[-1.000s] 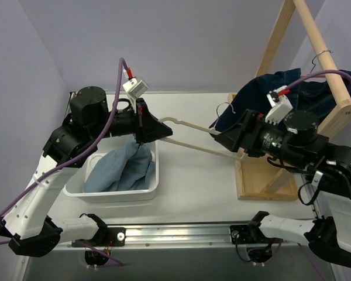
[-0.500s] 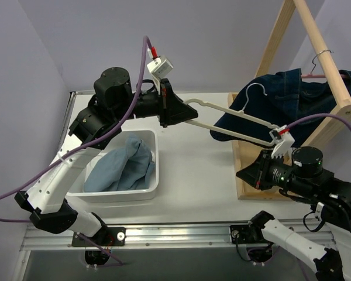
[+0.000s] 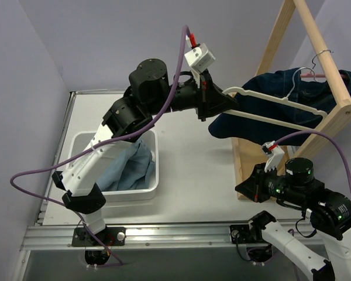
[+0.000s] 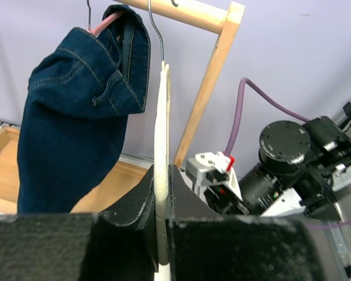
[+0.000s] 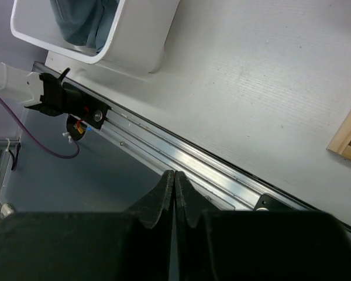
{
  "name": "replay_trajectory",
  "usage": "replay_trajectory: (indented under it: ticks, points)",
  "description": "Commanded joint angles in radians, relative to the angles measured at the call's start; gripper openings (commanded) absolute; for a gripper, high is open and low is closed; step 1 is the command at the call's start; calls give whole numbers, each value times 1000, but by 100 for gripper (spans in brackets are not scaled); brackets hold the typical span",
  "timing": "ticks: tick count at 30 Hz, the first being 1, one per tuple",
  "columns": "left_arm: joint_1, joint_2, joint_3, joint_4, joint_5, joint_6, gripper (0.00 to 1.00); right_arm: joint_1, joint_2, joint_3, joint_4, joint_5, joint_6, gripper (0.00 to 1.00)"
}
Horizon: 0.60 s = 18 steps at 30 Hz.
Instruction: Remove the skirt from the hanger
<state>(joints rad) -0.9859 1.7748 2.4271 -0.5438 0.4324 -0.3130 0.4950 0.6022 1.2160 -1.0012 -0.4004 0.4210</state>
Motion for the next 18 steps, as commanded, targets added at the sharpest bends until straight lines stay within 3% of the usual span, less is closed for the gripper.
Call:
replay_trajectory:
  ticks: [1,9,18]
  points:
    - [-45,47,101,47,-80,28,2,-15,-12,-13,7,-46,-31,0]
    - [-114,205,263,85,-101,28,2,-39,-39,-19,6,-57,-27,0]
    - [-128,224,239,116,-101,23,2,-79,-79,0,-25,-57,-19,0]
